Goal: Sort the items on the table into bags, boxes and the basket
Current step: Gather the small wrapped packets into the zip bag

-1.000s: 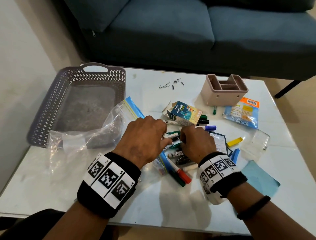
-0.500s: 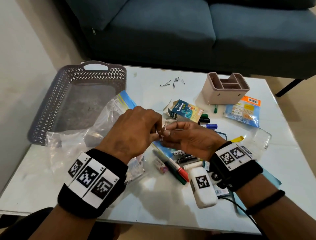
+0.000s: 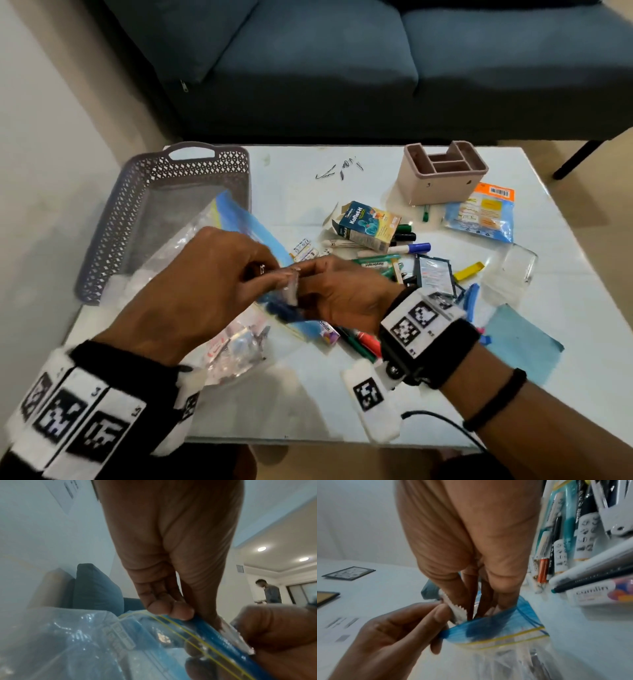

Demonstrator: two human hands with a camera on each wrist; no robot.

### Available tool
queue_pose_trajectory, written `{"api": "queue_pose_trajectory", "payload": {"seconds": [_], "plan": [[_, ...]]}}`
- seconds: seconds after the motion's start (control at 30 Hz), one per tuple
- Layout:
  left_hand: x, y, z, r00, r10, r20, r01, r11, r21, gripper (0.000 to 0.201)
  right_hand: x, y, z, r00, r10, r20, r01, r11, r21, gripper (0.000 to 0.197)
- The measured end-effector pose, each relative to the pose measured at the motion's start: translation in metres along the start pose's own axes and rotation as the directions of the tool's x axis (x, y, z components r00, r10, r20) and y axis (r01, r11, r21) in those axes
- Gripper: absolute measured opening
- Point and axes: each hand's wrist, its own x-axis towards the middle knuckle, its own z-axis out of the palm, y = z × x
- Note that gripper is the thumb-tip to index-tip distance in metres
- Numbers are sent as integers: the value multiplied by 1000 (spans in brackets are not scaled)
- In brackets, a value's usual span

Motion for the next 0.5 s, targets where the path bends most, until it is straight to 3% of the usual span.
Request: {"api": "queue_pose_trajectory", "payload": {"seconds": [0.17, 0.23, 0.33, 0.4, 0.5], "plan": [[-19, -15, -7, 997, -51, 60, 44, 993, 108, 8, 7, 10, 24, 997, 30, -65, -32, 999, -32, 40], [-22, -12, -9, 994, -66, 92, 57, 993, 100, 9, 10, 17, 34, 993, 43, -108, -43, 999, -2, 36], [-21, -9, -8, 999, -24, 40, 23, 999, 31, 8, 19, 30, 45, 974, 99, -206, -80, 992, 100, 27], [-21, 0, -7, 1000, 0, -1, 0, 999, -35, 7, 22, 35, 49, 973, 147, -179, -108, 972, 211, 32], [-21, 7, -10, 999, -44, -21, 42, 995, -95, 22, 20, 26, 55, 983, 92, -157, -71, 988, 137, 40]]}}
